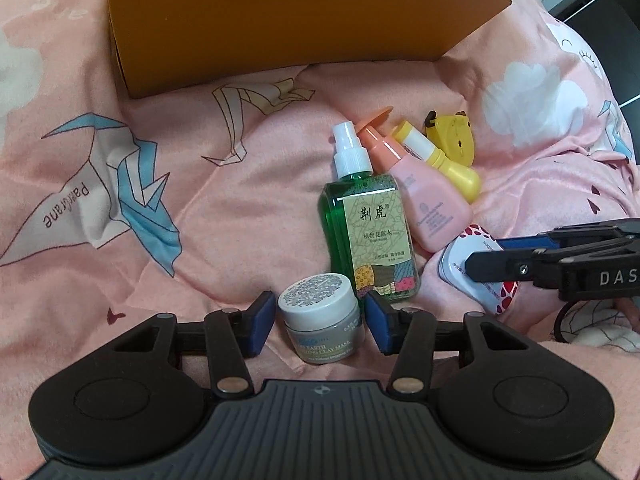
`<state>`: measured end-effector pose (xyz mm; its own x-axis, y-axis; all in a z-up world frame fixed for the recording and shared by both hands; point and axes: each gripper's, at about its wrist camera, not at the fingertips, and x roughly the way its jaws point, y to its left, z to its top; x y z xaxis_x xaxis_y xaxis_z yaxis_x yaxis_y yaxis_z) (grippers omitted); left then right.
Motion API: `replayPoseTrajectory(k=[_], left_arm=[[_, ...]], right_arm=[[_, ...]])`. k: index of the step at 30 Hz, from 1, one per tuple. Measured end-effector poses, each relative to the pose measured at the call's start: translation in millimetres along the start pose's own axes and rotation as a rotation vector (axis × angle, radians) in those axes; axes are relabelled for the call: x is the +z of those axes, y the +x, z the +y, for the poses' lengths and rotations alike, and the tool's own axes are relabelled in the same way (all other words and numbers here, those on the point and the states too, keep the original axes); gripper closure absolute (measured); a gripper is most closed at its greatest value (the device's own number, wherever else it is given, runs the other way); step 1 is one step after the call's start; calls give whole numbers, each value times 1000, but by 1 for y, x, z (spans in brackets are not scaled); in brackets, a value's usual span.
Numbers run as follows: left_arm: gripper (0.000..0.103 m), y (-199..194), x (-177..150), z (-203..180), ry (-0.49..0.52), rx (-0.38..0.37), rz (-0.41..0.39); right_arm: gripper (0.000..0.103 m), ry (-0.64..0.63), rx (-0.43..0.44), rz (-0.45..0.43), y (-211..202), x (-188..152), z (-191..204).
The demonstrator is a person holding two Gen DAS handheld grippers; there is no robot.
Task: Organize rigid objects
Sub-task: 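Grasp the white-lidded cream jar with the left tool while the right tool grasps the red-and-white mint tin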
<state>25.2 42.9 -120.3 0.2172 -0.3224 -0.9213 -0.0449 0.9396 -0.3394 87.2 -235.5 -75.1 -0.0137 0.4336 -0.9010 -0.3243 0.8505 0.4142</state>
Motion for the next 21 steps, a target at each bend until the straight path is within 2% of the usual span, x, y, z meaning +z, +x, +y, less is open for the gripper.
replayPoseTrajectory(k=[3, 8, 9, 13, 15, 18, 21], left_arm=[[46, 3, 0, 2, -15, -8, 0], [49, 5, 0, 4, -36, -26, 11], [49, 5, 0, 5, -38, -28, 11], [49, 7, 0, 6, -49, -33, 19], [44, 9, 1, 7, -63, -34, 26], [43, 10, 1, 9, -75, -38, 31], [54, 8, -1, 6, -68, -38, 25]], right_arm=[[55, -13, 19, 32, 9, 1, 0], [57, -13, 35, 50, 16, 3, 1], [62, -12, 38, 45, 14, 2, 1], [72, 7, 63, 23, 2, 1, -1], [77, 7, 71, 13, -3, 1, -1], [82, -12, 75, -3, -10, 2, 3], [86, -28, 80, -17, -17, 2, 6]])
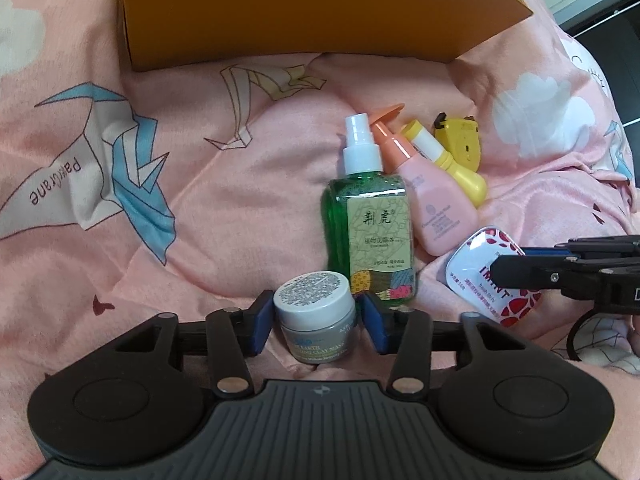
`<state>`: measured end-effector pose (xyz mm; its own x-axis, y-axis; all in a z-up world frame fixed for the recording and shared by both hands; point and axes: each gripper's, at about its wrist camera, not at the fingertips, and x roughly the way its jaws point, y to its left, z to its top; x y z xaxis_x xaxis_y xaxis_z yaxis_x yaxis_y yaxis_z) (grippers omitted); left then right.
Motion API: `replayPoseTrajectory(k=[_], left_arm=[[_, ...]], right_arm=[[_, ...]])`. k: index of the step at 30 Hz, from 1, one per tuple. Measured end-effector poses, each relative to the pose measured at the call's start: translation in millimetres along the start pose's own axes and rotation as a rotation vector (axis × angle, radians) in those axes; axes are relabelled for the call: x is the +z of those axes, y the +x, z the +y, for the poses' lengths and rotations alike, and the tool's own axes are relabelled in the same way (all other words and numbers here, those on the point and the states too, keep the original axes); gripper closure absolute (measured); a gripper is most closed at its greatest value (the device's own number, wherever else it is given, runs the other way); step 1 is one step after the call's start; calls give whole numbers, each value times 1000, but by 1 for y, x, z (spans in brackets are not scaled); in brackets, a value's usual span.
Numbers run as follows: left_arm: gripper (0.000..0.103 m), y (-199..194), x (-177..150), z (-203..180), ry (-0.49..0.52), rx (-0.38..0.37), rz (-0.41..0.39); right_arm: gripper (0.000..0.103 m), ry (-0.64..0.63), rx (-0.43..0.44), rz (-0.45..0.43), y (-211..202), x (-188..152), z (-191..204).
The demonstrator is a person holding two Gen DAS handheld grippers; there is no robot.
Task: Organize rigid objects
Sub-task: 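Grasp the white-lidded cream jar with the left tool while the right tool grasps the red-and-white mint tin, then carry the cream jar and mint tin over the box and lower them inside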
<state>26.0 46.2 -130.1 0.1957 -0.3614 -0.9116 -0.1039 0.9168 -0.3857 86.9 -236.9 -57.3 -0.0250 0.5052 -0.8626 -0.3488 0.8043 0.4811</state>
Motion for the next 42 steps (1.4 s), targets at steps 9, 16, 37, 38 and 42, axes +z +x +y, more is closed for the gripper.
replayPoseTrajectory(k=[9, 16, 37, 38, 42], left_arm=[[55, -35, -8, -10, 49, 20, -129], [55, -82, 6, -19, 81, 19, -277], [55, -137, 146, -31, 310, 249, -473], [55, -132, 156, -29, 313, 274, -471], [55, -105, 189, -20, 355, 350, -429]], right_arm=[[86, -34, -11, -50, -18, -1, 7], [86, -52, 20, -130, -38, 15, 18], [86, -174, 62, -338, -63, 145, 64], [86, -172, 51, -340, -59, 154, 64], [86, -139, 42, -316, -42, 184, 60]])
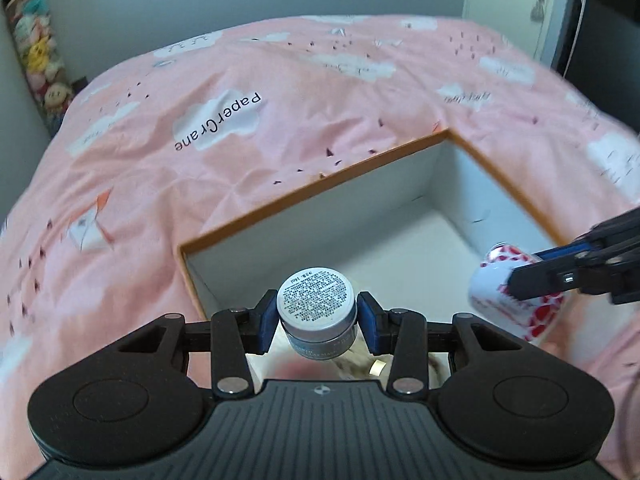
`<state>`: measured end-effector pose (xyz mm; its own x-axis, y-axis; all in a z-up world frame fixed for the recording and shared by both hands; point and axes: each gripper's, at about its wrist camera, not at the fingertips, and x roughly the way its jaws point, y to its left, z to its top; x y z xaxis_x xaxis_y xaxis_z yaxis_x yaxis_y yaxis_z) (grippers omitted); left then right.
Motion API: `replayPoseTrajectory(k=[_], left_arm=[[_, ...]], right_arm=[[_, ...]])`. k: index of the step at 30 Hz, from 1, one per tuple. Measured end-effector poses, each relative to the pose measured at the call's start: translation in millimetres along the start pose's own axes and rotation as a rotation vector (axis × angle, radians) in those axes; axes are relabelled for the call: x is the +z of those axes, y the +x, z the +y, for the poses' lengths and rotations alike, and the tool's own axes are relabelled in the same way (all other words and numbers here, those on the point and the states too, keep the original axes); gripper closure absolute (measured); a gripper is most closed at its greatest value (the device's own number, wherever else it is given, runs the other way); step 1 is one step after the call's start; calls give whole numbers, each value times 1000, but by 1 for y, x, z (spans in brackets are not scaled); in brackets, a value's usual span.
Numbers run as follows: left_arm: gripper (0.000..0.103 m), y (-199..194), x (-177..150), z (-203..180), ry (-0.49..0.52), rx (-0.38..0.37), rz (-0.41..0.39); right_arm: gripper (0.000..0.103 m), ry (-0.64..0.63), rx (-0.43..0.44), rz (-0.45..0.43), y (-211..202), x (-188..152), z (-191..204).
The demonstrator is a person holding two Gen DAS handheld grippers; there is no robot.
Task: Organize rigid objects
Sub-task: 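Carry the cream jar and mint tin over the box and lower them inside, then open both tools to release the jar and tin into the box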
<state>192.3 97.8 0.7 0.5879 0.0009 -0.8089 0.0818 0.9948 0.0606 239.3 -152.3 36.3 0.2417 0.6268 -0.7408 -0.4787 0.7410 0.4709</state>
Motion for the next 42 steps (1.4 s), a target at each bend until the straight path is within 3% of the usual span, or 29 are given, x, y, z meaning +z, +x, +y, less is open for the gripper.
replayPoseTrajectory(k=[6, 10, 15, 19, 26, 36, 42], left_arm=[[55, 49, 9, -5, 115, 117, 131], [55, 75, 12, -3, 109, 143, 227], [55, 90, 11, -9, 163, 213, 258], [55, 98, 11, -17, 204, 227, 304], [50, 101, 12, -18, 243, 265, 322], [50, 96, 13, -12, 222, 212, 313], [50, 67, 23, -1, 142, 159, 199]], right_arm=[[86, 33, -3, 38, 30, 12, -12], [86, 38, 3, 49, 40, 15, -15], [86, 40, 6, 59, 49, 19, -21], [86, 45, 1, 64, 53, 21, -24], [86, 50, 0, 67, 53, 20, -25], [86, 49, -11, 68, 55, 21, -24], [86, 50, -23, 77, 61, 22, -22]])
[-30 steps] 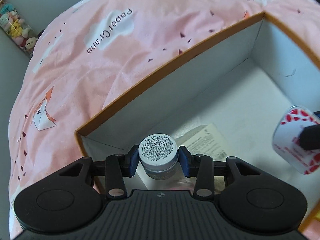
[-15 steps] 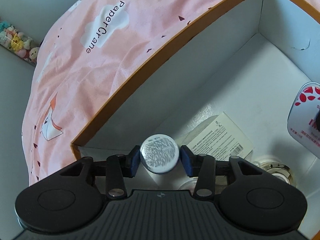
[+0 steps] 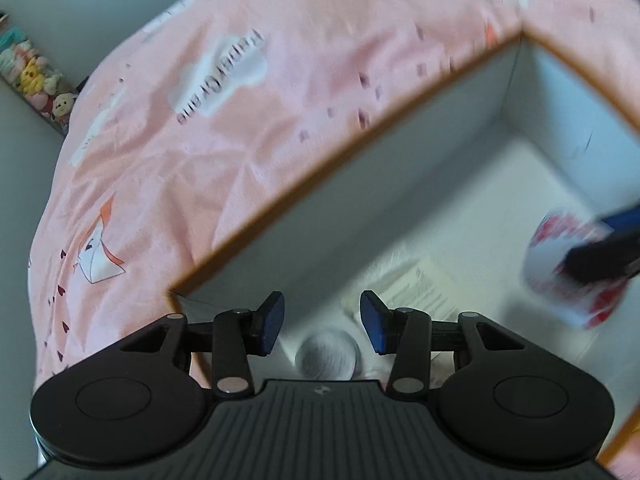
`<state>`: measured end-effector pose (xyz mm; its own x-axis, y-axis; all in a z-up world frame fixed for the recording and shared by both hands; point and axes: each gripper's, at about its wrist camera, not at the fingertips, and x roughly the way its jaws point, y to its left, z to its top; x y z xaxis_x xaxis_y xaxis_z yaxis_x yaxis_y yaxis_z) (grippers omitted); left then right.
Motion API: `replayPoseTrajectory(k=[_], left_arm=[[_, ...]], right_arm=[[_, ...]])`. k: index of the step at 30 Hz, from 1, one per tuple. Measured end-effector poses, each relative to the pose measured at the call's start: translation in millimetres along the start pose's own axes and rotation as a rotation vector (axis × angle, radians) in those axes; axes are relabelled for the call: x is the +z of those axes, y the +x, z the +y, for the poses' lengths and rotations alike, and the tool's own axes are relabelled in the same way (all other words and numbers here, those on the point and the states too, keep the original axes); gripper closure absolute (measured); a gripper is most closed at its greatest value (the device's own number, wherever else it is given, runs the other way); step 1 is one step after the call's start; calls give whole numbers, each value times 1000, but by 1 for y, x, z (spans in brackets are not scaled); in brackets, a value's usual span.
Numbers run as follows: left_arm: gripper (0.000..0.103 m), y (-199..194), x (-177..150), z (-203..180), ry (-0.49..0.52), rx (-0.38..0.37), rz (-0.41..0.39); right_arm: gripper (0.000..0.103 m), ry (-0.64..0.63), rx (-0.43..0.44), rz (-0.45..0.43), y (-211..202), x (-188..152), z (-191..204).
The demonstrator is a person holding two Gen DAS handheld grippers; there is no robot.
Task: Organize rigid objects
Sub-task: 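Open both tools to release the jar and tin into the box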
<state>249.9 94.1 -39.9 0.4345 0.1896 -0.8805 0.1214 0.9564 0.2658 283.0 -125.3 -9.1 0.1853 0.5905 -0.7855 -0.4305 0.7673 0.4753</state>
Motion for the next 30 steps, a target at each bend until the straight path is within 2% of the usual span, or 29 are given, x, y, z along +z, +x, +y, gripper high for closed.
replayPoseTrajectory(k=[6, 11, 13, 16, 18, 20, 26, 30], left_arm=[[50, -39, -9, 34, -211, -32, -125], [50, -48, -17, 56, -317, -25, -139], [50, -47, -22, 59, -326, -24, -118], [52, -42, -31, 63, -344, -61, -77], [62, -37, -37, 65, -359, -94, -59], [66, -36, -42, 67, -377, -113, -54], [80, -30, -46, 69, -382, -115, -49], [83, -29, -46, 70, -388, -115, -48]], right_arm=[[86, 0, 6, -13, 11, 9, 6], [86, 5, 35, -42, 24, 23, 19], [86, -47, 37, -42, 32, 27, 30], [86, -189, -8, -34, 45, 33, 49], [86, -308, -22, -12, 56, 35, 60], [86, -412, -43, 12, 65, 38, 68], [86, -738, -82, 11, 85, 37, 86], [86, -966, -104, 24, 97, 27, 99]])
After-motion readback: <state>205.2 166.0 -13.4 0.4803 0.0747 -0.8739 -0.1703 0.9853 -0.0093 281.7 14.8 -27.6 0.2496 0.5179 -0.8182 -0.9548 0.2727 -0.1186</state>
